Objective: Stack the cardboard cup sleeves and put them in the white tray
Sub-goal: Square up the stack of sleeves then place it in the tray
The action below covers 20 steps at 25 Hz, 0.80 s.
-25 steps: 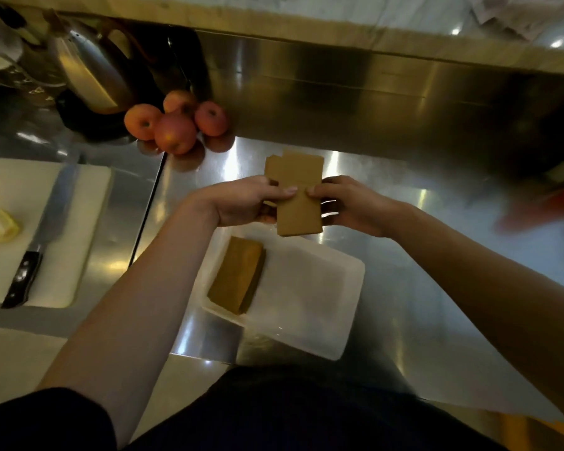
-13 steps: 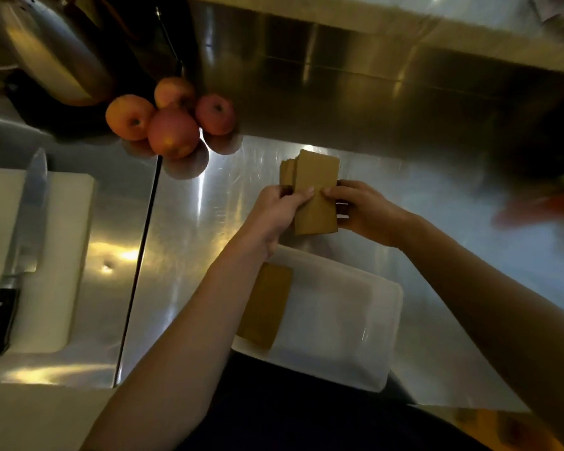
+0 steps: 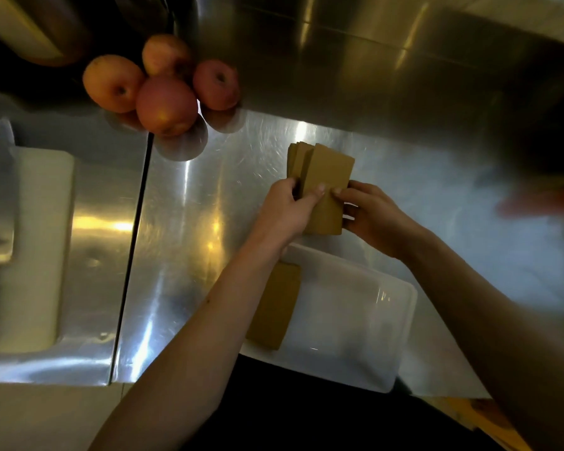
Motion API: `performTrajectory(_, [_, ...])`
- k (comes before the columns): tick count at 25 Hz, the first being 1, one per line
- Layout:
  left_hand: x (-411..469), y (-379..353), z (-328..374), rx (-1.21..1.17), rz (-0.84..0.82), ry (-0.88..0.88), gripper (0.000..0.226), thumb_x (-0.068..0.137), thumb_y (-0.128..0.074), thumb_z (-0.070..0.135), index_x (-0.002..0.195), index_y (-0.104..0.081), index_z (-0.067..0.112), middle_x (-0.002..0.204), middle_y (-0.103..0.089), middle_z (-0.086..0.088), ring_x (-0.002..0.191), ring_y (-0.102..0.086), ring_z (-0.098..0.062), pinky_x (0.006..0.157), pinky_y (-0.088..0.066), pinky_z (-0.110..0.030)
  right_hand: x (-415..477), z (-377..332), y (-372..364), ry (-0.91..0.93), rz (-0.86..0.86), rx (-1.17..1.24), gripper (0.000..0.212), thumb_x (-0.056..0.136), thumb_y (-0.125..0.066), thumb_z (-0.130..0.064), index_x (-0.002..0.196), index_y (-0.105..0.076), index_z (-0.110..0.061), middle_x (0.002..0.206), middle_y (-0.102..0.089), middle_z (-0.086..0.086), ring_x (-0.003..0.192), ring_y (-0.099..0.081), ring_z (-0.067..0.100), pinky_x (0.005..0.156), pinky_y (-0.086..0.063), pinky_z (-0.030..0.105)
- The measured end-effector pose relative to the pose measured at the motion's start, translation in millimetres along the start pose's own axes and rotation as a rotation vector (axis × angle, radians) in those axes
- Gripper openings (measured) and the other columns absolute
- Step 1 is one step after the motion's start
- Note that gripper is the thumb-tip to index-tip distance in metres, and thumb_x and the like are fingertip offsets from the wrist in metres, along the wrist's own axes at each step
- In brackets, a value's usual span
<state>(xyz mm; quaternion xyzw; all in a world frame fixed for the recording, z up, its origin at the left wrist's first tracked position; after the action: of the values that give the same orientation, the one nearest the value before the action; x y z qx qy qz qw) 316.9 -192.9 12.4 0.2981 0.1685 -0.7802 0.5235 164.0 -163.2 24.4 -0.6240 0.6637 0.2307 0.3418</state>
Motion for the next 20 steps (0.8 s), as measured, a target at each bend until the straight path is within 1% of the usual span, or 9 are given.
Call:
performTrajectory(2, [3.5,2.2,1.0,0.032,0.028,-0.029,0.052,0.094,-0.055,0.050,0.134,-0.056,0.017,0.125,-0.065,-0.002,0.109,-0.062,-0.019,0.097,-0.052,-0.042,6.5,-3.3,-3.6,0.007,0.024,0.007,0.011,0.098,-0.053,-0.019,0.105,-0.059,-0.025,0.108,-0.068,-0.003,0.097,-0.068,0.013,0.079,-0.058,0.027])
performTrajectory(3, [6.5,3.6,2.2,0.039,0.032,-0.033,0.052,0.093,-0.054,0.050,0.133,-0.057,0.017,0.124,-0.065,-0.002,0.109,-0.062,-0.020,0.097,-0.052,-0.043,9.9,-5.2,-4.6,0.010,0.038,0.004,0.011,0.097,-0.053,-0.019,0.106,-0.059,-0.023,0.109,-0.067,-0.002,0.098,-0.067,0.014,0.079,-0.057,0.028])
performTrajectory(7, [21.2,9.6,10.0,0.114,0.010,-0.014,0.044,0.098,-0.051,0.043,0.132,-0.056,0.016,0.124,-0.063,-0.003,0.106,-0.060,-0.020,0.093,-0.050,-0.038,22.2,-10.8,-5.8,-0.013,0.068,-0.040,0.025,0.096,-0.057,-0.022,0.120,-0.055,-0.015,0.115,-0.065,0.004,0.105,-0.065,0.021,0.087,-0.055,0.032])
performTrajectory(8, [24.7,10.9,12.6,0.128,0.001,-0.010,0.042,0.098,-0.051,0.041,0.131,-0.056,0.015,0.124,-0.063,-0.005,0.106,-0.061,-0.021,0.091,-0.050,-0.037,24.2,-11.7,-6.1,-0.020,0.070,-0.035,0.025,0.096,-0.057,-0.022,0.119,-0.055,-0.015,0.116,-0.065,0.004,0.105,-0.065,0.021,0.089,-0.055,0.033])
performTrajectory(10, [33.0,12.0,13.8,0.177,-0.010,-0.016,0.043,0.098,-0.051,0.040,0.129,-0.057,0.012,0.123,-0.063,-0.008,0.105,-0.062,-0.023,0.088,-0.051,-0.037,27.0,-13.4,-6.7,-0.026,0.074,-0.008,0.018,0.095,-0.057,-0.020,0.113,-0.058,-0.015,0.114,-0.066,0.005,0.104,-0.065,0.022,0.091,-0.054,0.035])
performTrajectory(12, [38.3,11.8,14.7,0.233,-0.014,-0.016,0.049,0.095,-0.049,0.048,0.128,-0.057,0.014,0.125,-0.060,-0.009,0.105,-0.062,-0.025,0.089,-0.052,-0.040,28.9,-15.7,-7.1,-0.026,0.089,0.001,0.009,0.096,-0.057,-0.020,0.104,-0.059,-0.019,0.110,-0.066,0.003,0.101,-0.066,0.020,0.089,-0.055,0.033])
performTrajectory(14, [41.7,10.7,15.3,0.288,-0.011,0.000,0.060,0.087,-0.044,0.060,0.127,-0.056,0.017,0.127,-0.056,-0.009,0.106,-0.060,-0.027,0.093,-0.052,-0.047,31.3,-16.9,-6.4,-0.030,0.102,-0.001,0.006,0.096,-0.056,-0.020,0.101,-0.059,-0.021,0.108,-0.066,0.002,0.098,-0.066,0.019,0.088,-0.055,0.032])
performTrajectory(17, [46.6,7.6,14.0,0.353,-0.018,0.030,0.061,0.088,-0.042,0.060,0.129,-0.054,0.017,0.130,-0.047,-0.011,0.113,-0.055,-0.031,0.097,-0.048,-0.051,35.4,-16.6,-6.1,-0.043,0.104,0.000,0.008,0.096,-0.056,-0.020,0.103,-0.060,-0.019,0.109,-0.066,0.004,0.100,-0.065,0.020,0.090,-0.054,0.033])
performTrajectory(20, [51.5,7.4,10.9,0.346,-0.017,0.038,0.068,0.082,-0.039,0.063,0.127,-0.055,0.014,0.129,-0.052,-0.012,0.113,-0.057,-0.032,0.097,-0.049,-0.052,39.4,-14.6,-7.3,-0.047,0.105,-0.007,0.009,0.097,-0.055,-0.019,0.103,-0.061,-0.017,0.107,-0.067,0.004,0.099,-0.065,0.020,0.091,-0.054,0.033])
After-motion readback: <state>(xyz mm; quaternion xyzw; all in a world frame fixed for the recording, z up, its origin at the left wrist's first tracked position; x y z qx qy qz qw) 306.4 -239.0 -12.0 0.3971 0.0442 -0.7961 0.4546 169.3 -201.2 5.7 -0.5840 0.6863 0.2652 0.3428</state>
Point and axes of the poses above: each hand's wrist, its own x-axis towards the middle knuckle, its own y-axis out of the back of the hand, z = x × y, the point moved 1 cm from there along x, towards the middle knuckle
